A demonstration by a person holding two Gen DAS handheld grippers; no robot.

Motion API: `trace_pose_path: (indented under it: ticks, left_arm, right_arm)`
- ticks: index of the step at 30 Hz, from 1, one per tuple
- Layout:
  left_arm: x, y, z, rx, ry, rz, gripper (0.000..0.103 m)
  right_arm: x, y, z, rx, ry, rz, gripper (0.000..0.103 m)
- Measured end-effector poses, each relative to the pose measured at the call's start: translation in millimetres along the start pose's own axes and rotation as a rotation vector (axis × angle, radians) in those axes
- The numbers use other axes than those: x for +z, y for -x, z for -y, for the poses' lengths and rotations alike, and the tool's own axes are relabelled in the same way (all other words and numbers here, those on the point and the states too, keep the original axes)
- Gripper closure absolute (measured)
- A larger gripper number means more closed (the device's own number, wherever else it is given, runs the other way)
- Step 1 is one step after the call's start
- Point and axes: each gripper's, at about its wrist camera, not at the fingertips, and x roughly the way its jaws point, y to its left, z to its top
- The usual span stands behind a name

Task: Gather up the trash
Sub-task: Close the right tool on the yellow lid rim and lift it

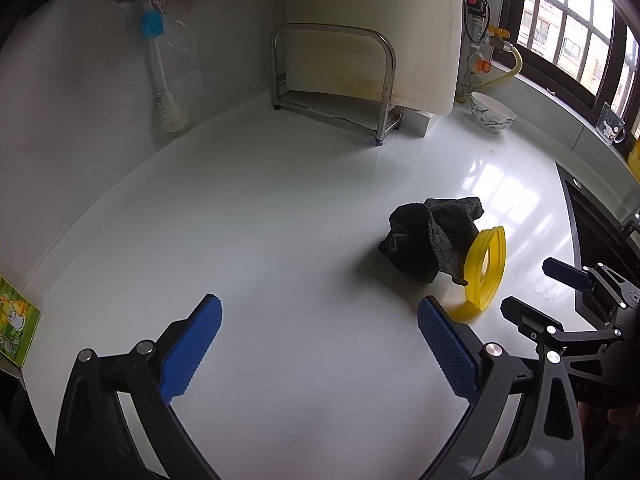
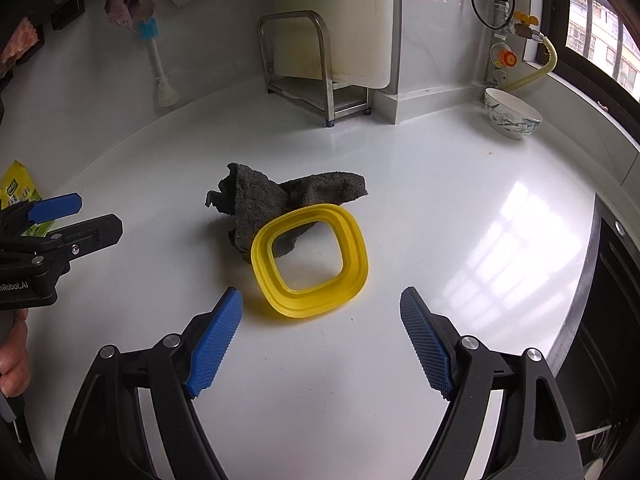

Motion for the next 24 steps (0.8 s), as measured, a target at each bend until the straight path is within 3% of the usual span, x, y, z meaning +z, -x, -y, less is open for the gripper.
trace_pose_path:
  ticks: [18, 24]
  left_arm:
    - [-6, -22, -1, -0.003, 0.018, -0.044, 0.007]
    - [-8, -25, 0, -0.006, 0.025, -0.057, 0.007]
  right_arm:
    - [14, -48, -4, 0.025, 0.113, -0.032, 0.021]
    - [20, -54, 1, 0.066, 0.086, -0.031, 0.021]
